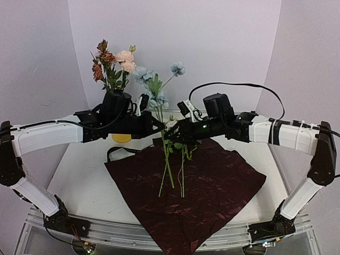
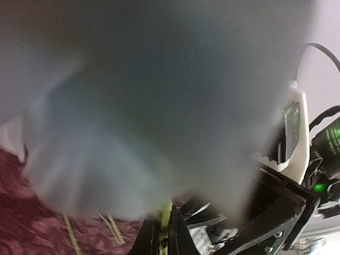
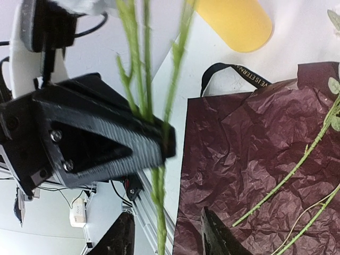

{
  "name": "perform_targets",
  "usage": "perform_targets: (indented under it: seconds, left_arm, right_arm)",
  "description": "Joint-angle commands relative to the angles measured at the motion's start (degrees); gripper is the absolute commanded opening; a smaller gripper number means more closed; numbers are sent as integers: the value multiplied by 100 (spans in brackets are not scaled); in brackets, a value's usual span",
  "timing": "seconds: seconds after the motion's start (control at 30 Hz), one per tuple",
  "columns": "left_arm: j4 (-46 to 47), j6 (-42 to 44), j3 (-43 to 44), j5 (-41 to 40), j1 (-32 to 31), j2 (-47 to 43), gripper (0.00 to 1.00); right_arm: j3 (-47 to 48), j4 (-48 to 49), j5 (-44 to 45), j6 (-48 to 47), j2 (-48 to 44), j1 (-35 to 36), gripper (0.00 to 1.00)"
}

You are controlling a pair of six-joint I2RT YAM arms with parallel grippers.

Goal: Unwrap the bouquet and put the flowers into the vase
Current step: Pick up the fake flower from the wrapping paper, then insert the fake flower into the vase.

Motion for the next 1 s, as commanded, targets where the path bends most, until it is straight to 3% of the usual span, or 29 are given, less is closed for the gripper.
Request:
perform_targets:
  seconds: [0.0, 0.5, 0.73, 0.9, 0.97]
  left_arm:
    - [-725, 1289, 684, -799, -16, -499, 0]
    - [-920, 4013, 1452, -3598, -7, -1180, 0]
    - [-631, 5091, 1946, -4320, 62, -1062, 0]
    - [-169, 5213, 2075, -4200, 469, -976, 0]
    - [50, 5099, 2089, -3964, 789, -930, 0]
  right_arm:
    - [32, 39, 216, -242, -420, 34, 45]
    - [-180, -73, 1788, -658, -1645, 31, 48]
    - [-366, -73, 2075, -872, -1908, 31, 56]
    - [-563, -118, 2494, -851, -2180, 28, 90]
    - [-714, -134, 2831, -809, -2366, 34, 98]
